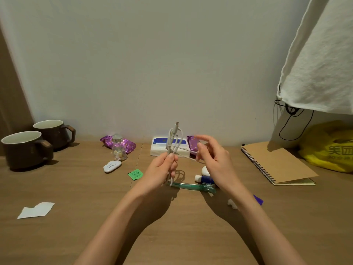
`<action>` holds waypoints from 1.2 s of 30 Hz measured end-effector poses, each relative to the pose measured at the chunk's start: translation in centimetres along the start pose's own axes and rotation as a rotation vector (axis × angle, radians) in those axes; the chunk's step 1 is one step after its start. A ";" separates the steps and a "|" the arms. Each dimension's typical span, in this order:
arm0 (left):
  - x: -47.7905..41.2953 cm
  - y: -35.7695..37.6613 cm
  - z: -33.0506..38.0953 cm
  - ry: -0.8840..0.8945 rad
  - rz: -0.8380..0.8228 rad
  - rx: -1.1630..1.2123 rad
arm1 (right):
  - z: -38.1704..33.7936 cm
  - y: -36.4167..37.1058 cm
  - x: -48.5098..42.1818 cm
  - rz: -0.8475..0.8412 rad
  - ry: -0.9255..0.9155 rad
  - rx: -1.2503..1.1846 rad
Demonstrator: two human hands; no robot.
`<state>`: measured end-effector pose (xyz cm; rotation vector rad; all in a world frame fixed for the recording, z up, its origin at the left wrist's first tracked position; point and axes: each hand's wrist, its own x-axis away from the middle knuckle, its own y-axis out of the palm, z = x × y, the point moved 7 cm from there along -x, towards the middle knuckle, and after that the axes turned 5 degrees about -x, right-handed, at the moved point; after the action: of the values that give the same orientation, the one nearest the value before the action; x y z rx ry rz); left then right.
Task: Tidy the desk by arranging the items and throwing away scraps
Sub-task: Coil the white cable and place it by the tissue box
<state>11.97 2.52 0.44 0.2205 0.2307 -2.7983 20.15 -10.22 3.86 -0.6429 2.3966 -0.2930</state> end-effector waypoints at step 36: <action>-1.0 -5.7 -2.0 -0.107 0.351 0.576 | 1.1 0.1 0.4 -0.129 0.101 0.060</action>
<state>11.31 8.53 -0.52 0.2146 -0.5898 -2.4451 20.59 -10.38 2.75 -0.7731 2.4356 -0.4597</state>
